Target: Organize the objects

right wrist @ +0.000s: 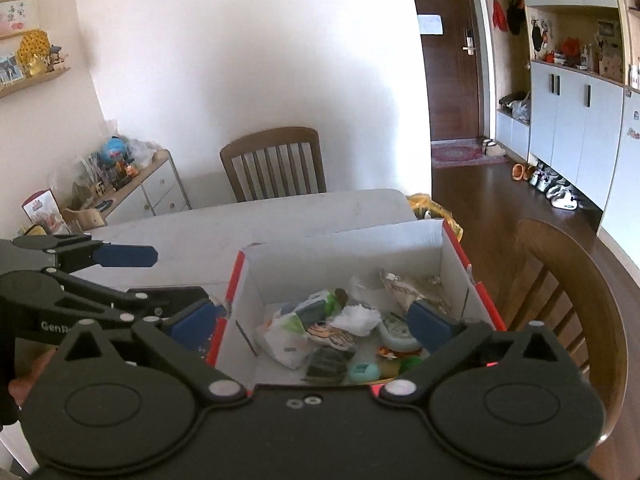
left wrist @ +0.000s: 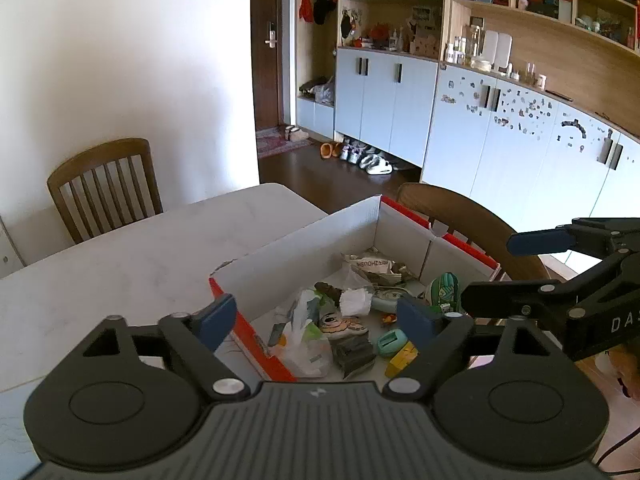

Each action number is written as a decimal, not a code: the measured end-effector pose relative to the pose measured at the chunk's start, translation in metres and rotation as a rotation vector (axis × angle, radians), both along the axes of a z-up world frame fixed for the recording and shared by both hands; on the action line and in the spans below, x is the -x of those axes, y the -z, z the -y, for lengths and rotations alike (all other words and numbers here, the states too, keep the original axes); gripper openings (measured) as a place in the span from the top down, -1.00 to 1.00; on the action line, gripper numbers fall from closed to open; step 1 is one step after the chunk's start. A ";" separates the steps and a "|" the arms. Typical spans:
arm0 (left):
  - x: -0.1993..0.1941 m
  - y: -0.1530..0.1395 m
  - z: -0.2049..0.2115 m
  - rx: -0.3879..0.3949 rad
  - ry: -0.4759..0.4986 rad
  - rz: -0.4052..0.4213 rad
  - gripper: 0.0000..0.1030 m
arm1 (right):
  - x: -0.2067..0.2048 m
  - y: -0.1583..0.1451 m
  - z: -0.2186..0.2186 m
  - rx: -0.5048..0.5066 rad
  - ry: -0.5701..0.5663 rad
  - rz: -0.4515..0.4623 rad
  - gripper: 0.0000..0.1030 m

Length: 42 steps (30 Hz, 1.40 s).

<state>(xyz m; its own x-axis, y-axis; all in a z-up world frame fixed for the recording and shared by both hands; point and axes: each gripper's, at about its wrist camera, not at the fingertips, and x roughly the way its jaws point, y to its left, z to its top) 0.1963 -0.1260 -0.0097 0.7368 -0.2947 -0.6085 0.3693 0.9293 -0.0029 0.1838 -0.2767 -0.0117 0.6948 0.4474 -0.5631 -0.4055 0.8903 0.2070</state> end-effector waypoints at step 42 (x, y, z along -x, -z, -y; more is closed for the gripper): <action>0.037 0.006 -0.044 0.112 -0.023 0.037 -0.99 | 0.041 0.003 -0.026 -0.011 0.090 0.020 -0.98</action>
